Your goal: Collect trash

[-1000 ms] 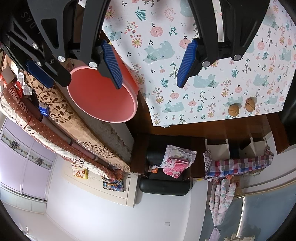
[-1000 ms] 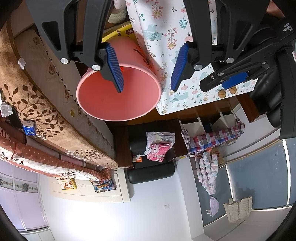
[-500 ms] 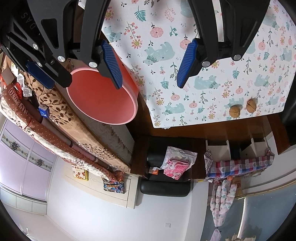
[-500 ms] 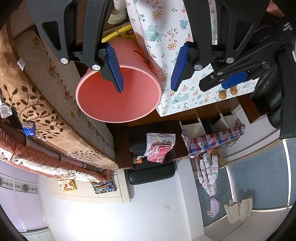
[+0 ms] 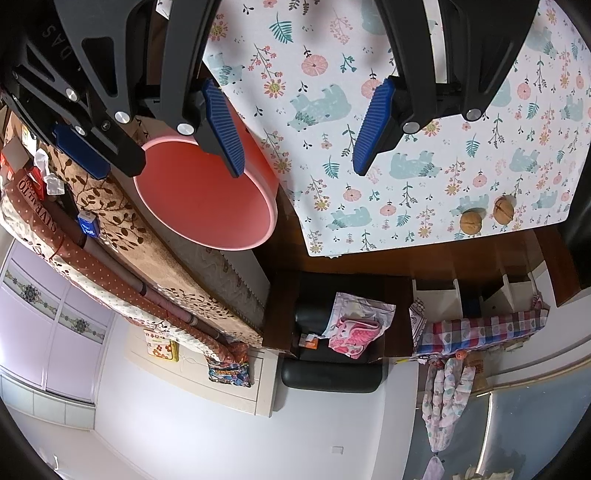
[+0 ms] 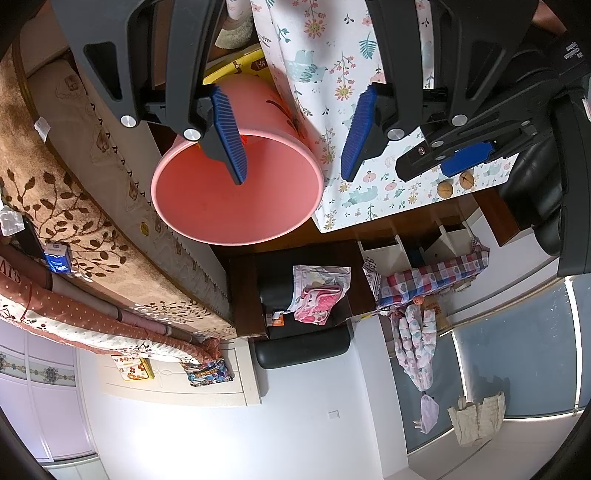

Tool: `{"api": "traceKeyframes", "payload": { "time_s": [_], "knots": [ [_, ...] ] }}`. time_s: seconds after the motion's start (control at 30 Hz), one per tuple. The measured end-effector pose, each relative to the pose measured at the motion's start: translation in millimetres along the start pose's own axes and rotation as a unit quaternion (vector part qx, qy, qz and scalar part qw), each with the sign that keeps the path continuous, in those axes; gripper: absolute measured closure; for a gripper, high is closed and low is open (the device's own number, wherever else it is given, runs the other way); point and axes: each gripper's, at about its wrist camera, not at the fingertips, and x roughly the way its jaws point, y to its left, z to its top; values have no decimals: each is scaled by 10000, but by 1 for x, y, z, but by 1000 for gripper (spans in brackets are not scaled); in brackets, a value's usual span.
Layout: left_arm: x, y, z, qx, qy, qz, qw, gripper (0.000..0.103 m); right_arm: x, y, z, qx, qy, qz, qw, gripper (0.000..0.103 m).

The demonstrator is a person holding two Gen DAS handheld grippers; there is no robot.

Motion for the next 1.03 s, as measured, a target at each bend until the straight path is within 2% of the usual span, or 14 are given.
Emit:
{"api": "traceKeyframes", "payload": {
  "time_s": [0.4, 1.03],
  "knots": [
    [3, -1, 4, -1, 17, -2, 10000, 42, 1, 0, 2, -2, 26, 1, 10000, 49],
    [-4, -1, -14, -57, 119, 16, 9999, 42, 4, -2, 2, -47, 63, 7, 10000, 49]
  ]
}}
